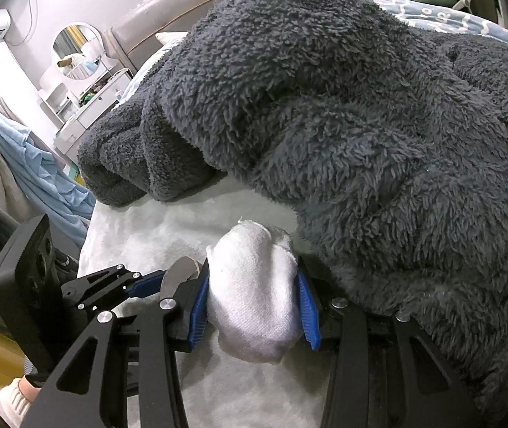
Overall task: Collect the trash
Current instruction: 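Grasp the white cloth with right tool while left grasps the brown tape core, then carry the white cloth and tape core over the teal bin with both tools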
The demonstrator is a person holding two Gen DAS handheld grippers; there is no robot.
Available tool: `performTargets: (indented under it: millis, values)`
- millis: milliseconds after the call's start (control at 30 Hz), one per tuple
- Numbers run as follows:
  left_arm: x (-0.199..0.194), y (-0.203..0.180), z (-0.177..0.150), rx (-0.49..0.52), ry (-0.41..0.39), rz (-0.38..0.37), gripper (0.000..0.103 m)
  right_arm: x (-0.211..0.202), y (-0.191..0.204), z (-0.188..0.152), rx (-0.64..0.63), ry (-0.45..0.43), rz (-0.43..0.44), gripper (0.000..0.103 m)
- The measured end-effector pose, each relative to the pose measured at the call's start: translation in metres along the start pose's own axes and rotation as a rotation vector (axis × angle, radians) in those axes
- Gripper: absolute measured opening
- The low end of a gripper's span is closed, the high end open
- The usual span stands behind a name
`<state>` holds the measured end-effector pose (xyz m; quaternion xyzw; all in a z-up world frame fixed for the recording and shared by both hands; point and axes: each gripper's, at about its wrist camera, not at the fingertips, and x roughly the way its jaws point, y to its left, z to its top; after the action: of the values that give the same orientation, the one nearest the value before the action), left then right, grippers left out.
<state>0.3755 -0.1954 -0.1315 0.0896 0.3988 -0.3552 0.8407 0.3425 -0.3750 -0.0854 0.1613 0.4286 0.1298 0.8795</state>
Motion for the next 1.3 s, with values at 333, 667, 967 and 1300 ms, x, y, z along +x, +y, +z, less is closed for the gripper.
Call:
performTargets:
  millis: [333,667,967,1300]
  values:
    - [-0.030,-0.006,-0.006,-0.011,-0.007,0.062,0.049,-0.013,0.039,-0.004,-0.034,-0.010,0.020,0.044]
    - [-0.086,-0.016,-0.033,-0.088,-0.034,0.142,0.049,-0.027,0.088,-0.023,-0.120,-0.004,0.035,0.044]
    - [-0.140,-0.029,-0.074,-0.162,-0.052,0.216,0.049,-0.025,0.127,-0.038,-0.170,0.010,0.054,0.044]
    - [-0.188,-0.019,-0.111,-0.251,-0.067,0.289,0.049,-0.025,0.170,-0.055,-0.276,0.024,0.039,0.044]
